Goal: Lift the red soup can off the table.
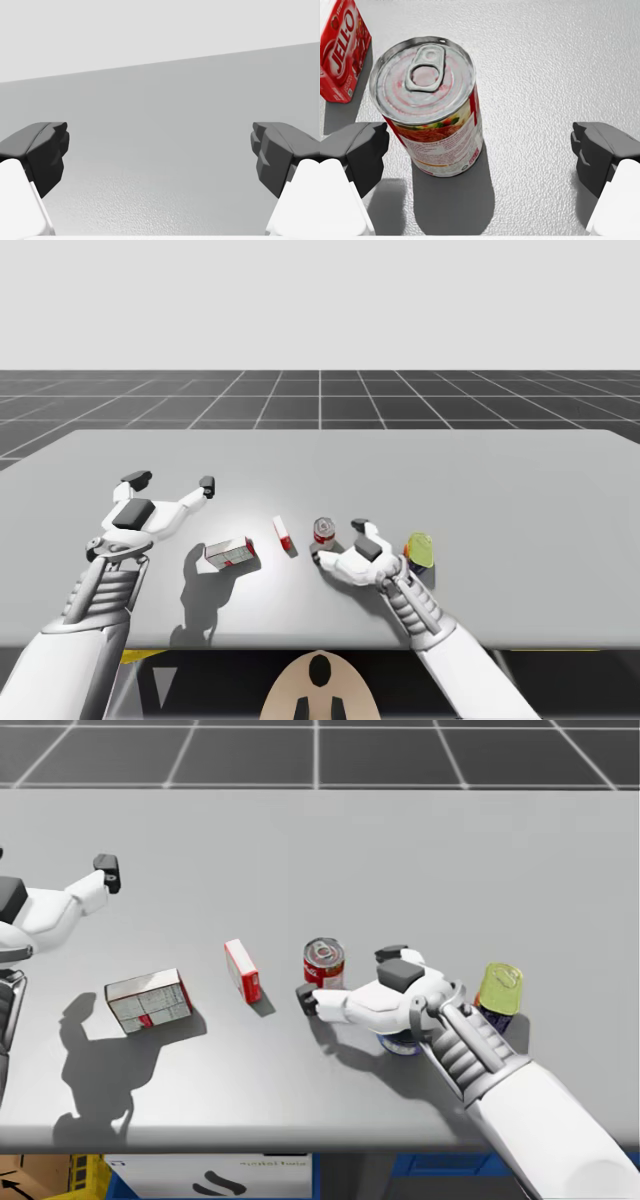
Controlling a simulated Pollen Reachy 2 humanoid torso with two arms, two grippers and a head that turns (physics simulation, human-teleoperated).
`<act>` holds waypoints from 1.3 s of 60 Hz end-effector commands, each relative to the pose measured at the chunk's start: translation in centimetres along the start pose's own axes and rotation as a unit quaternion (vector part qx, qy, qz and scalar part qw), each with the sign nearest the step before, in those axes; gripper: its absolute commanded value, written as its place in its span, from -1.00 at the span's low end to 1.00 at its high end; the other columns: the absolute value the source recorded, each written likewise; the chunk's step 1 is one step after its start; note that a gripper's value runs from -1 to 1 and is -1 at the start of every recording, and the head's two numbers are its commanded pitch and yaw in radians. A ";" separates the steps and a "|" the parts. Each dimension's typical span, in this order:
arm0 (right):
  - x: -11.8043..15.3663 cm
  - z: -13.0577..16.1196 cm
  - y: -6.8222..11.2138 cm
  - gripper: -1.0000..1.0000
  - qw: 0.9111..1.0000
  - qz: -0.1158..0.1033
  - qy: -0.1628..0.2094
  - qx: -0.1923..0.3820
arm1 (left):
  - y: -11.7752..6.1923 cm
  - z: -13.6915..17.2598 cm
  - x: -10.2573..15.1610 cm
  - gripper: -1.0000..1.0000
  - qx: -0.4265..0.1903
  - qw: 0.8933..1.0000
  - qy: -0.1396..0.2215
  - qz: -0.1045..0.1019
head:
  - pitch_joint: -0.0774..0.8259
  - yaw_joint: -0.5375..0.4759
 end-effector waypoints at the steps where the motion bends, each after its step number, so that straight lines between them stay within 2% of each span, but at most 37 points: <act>1: 0.8 -2.5 3.4 -1.00 0.998 -0.039 -0.012 0.041 | 0.0 0.0 0.0 -1.00 0.000 1.000 -0.001 0.000 | 0.61 0.05; 10: 1.5 -3.6 4.6 -1.00 0.998 -0.031 -0.012 0.051 | 0.1 0.0 0.0 -1.00 0.000 1.000 -0.001 0.000 | 0.60 0.05; 25: 1.8 -4.5 5.3 -1.00 0.998 -0.026 -0.009 0.059 | 0.0 0.0 0.1 -1.00 -0.002 1.000 -0.002 0.000 | 0.60 0.06; 31: 1.6 -4.6 5.7 -0.98 0.998 -0.013 -0.011 0.064 | -0.1 0.0 0.1 -1.00 -0.002 1.000 -0.002 -0.001 | 0.59 0.07; 32: 1.6 -4.6 5.7 -0.91 0.998 -0.011 -0.012 0.063 | -0.1 0.0 0.1 -1.00 -0.002 1.000 -0.002 0.000 | 0.59 0.07; 33: 1.5 -4.6 5.8 -0.60 0.998 -0.010 -0.018 0.055 | -0.1 0.0 0.0 -1.00 -0.003 1.000 -0.002 0.000 | 0.59 0.07; 34: 1.5 -4.6 5.8 -0.40 0.998 -0.007 -0.021 0.050 | -0.1 0.1 0.0 -1.00 -0.003 1.000 -0.002 -0.001 | 0.59 0.07; 35: 1.4 -4.6 5.8 0.63 0.999 -0.006 -0.023 0.048 | -0.1 0.1 0.0 -1.00 -0.003 1.000 -0.002 -0.001 | 0.59 0.07; 36: 1.4 -4.6 5.8 0.97 0.998 -0.007 -0.022 0.050 | -0.1 0.1 0.0 -1.00 -0.003 1.000 -0.001 -0.001 | 0.59 0.07; 37: 1.4 -4.6 5.8 0.99 0.998 -0.007 -0.022 0.051 | -0.1 0.1 0.0 -1.00 -0.003 1.000 -0.002 -0.001 | 0.59 0.07; 53: 1.2 -4.4 5.6 1.00 0.998 -0.008 -0.020 0.052 | -0.2 0.1 0.0 -1.00 -0.004 1.000 -0.001 -0.001 | 0.53 0.07; 58: 1.2 -4.3 5.7 1.00 0.998 -0.008 -0.020 0.053 | -0.3 0.1 0.0 -1.00 -0.004 1.000 0.000 -0.002 | 0.43 0.08; 69: 1.3 -4.2 5.7 1.00 0.998 -0.009 -0.023 0.055 | -0.4 0.0 -0.1 -1.00 -0.005 1.000 0.002 -0.003 | 0.05 0.08; 78: 1.2 -4.0 5.8 1.00 0.998 -0.014 -0.026 0.060 | -0.6 0.1 -0.3 -1.00 -0.006 1.000 0.003 -0.004 | -0.07 0.08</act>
